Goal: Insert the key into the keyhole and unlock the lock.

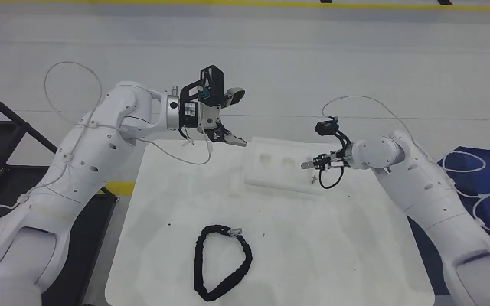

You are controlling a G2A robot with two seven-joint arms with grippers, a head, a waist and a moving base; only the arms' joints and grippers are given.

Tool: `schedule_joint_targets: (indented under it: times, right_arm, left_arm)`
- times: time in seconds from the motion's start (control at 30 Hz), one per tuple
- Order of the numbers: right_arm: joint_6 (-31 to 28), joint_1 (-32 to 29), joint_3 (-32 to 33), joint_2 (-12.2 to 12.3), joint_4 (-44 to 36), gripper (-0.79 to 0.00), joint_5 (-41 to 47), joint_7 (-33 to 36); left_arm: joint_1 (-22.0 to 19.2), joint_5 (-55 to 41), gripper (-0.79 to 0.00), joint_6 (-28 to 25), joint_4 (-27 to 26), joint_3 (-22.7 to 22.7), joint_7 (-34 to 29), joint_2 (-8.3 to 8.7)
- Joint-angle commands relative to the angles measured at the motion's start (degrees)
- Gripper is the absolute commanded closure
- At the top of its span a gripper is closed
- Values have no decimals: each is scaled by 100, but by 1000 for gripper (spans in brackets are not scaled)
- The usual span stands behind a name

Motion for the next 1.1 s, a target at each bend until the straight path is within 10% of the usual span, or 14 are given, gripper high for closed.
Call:
schedule_joint_targets:
  times: [0.0,0.4,1.07]
  right_arm:
    - [113,22,-86,-89,205,-785,146,-12]
    - [267,187,-446,-569,1365,-785,744,35]
    - [200,134,-414,-527,1201,-785,513,4]
  left_arm:
    - [0,-1,-785,0,0,0,0,0]
    - [0,-1,-785,0,0,0,0,0]
    - [0,-1,-785,0,0,0,0,0]
